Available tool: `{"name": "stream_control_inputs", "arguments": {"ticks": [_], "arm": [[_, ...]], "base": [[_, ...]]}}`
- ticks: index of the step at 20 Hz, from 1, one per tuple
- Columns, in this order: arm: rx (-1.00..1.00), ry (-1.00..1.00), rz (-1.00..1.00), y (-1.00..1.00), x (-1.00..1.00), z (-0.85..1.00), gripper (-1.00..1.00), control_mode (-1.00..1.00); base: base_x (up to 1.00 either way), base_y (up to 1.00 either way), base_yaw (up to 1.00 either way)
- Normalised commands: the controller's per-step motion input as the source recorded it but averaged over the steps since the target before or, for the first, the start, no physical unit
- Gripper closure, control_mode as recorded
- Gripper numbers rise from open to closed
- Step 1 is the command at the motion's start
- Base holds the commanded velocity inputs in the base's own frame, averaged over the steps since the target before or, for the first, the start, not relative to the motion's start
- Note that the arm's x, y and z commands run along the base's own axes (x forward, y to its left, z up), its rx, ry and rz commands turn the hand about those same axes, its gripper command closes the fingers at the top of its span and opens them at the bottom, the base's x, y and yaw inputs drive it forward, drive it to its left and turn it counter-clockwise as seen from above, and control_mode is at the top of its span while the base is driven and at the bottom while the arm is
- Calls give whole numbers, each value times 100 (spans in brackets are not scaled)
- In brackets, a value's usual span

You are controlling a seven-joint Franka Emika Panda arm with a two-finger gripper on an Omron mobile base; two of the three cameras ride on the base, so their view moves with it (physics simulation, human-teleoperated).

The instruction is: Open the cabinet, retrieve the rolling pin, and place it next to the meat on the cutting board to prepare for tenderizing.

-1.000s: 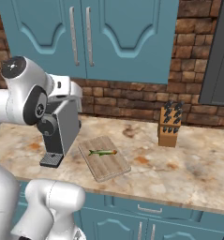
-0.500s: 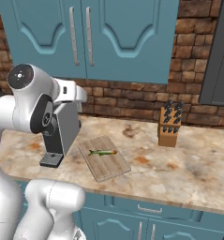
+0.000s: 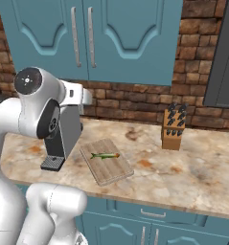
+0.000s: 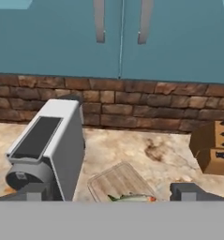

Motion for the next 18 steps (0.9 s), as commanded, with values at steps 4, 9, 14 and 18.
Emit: {"name": "stream_control_inputs", "arguments": {"ticks": [4, 9, 14, 18], "arm": [[2, -21, 0, -4, -11, 37, -100, -100], [0, -25, 0, -9, -1, 62, -100, -100], [5, -15, 0, -9, 0, 19, -100, -100], [6, -7, 0, -15, 10, 20, -100, -100]], "base": [[0, 0, 0], [0, 0, 0], [0, 0, 0], [0, 0, 0]]}}
